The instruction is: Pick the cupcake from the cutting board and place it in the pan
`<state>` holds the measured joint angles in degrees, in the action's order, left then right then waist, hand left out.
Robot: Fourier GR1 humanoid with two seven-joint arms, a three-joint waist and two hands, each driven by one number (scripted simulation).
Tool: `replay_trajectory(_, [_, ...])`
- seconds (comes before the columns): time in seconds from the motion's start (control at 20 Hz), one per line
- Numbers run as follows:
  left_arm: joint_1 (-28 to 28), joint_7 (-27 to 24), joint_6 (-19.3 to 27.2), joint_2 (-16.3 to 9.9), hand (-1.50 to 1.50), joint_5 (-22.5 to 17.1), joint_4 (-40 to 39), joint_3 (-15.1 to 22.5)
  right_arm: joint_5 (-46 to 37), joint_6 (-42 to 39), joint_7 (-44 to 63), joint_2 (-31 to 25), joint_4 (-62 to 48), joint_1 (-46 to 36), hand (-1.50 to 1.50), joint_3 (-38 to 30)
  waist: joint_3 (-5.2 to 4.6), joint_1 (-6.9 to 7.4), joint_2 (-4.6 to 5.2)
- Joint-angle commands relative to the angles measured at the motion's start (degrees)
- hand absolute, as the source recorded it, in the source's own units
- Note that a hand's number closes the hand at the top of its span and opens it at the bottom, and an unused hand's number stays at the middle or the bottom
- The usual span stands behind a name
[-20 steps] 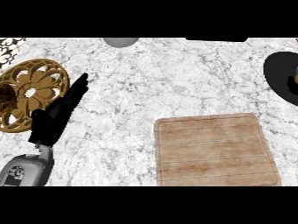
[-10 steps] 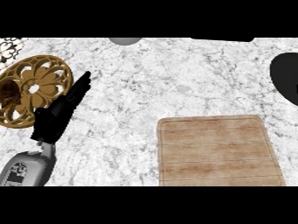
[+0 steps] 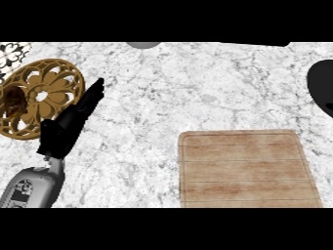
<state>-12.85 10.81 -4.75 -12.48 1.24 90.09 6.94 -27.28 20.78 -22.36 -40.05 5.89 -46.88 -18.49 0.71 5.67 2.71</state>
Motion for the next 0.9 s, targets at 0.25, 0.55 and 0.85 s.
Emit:
replay_trajectory(0.25, [1.1, 0.2, -0.6, 0.0, 0.0, -1.1, -0.2, -0.7, 12.7, -7.5, -8.5, 0.3, 2.1, -0.5, -1.5, -12.4, 0.17, -1.16, -0.08])
replay_trajectory(0.55, [2.6, 0.1, -0.4, -0.7, 0.0, -0.2, 1.2, -0.6, 17.7, -22.0, -13.0, -3.1, 0.9, 3.6, -1.5, -17.0, 0.13, -1.76, -0.55])
replay_trajectory(0.85, [2.2, -0.7, 0.3, -0.7, 0.0, -0.2, 0.2, -1.9, 18.7, -30.2, -20.2, -5.6, 1.8, 8.7, -1.5, -18.0, 0.12, -2.42, -0.35])
